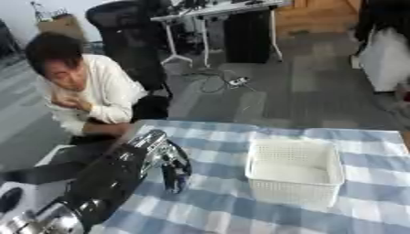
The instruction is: Pick up objects on the table and place them in the box.
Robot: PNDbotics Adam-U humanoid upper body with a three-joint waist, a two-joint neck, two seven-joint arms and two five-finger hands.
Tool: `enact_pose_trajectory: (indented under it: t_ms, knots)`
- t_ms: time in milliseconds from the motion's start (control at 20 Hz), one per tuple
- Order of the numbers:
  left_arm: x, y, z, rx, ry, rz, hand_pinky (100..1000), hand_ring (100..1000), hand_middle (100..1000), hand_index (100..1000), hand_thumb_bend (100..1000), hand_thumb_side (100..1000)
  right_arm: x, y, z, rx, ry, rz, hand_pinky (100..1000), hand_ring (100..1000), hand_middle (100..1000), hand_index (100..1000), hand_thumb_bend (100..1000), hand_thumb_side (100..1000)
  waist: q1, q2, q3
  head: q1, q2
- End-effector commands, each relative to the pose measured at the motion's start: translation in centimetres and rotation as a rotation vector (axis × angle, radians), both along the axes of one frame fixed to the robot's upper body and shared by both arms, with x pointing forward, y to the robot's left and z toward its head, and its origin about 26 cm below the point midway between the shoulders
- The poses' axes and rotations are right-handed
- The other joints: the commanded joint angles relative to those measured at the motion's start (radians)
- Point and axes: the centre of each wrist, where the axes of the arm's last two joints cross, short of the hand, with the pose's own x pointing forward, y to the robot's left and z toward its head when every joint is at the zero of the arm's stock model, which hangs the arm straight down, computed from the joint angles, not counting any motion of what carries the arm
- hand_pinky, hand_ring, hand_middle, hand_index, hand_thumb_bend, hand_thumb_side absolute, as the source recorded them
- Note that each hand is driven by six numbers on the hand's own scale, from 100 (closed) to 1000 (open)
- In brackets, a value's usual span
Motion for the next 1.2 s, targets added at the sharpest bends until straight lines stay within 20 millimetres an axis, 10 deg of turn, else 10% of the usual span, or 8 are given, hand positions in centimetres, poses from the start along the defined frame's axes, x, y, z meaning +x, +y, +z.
enact_pose_trajectory:
  t_ms: [50, 450, 850, 1150, 1200]
  knots:
    - [-0.2, 1.8, 1.1, 0.048, 0.004, -0.057, 1000, 1000, 1000, 1000, 1000, 339, -0.3, 0.1, 0.8, -0.004, -0.034, 0.010, 526, 527, 585, 652, 240, 1000, -0.008, -0.008, 0.000, 0.014, -0.011]
    - [-0.9, 2.7, 1.6, -0.065, -0.153, -0.105, 1000, 1000, 1000, 1000, 1000, 451, -0.3, 0.0, 0.9, -0.006, -0.035, 0.005, 528, 528, 585, 652, 242, 1000, -0.012, -0.003, 0.005, 0.017, -0.010]
    - [-2.3, 5.6, -0.2, -0.241, -0.202, -0.108, 1000, 1000, 1000, 1000, 976, 318, -0.3, -0.1, 0.9, -0.007, -0.034, -0.004, 531, 532, 588, 653, 250, 1000, -0.015, 0.001, 0.008, 0.017, -0.015]
    - [-2.5, 6.7, 0.5, -0.188, -0.220, -0.151, 1000, 1000, 1000, 1000, 843, 299, -0.3, -0.3, 0.9, -0.012, -0.032, -0.014, 533, 533, 589, 654, 254, 1000, -0.019, 0.004, 0.014, 0.023, -0.013]
    - [-2.5, 6.9, 0.5, -0.191, -0.223, -0.152, 1000, 1000, 1000, 1000, 707, 302, -0.3, -0.3, 0.9, -0.012, -0.031, -0.015, 533, 534, 590, 654, 254, 1000, -0.019, 0.004, 0.015, 0.025, -0.013]
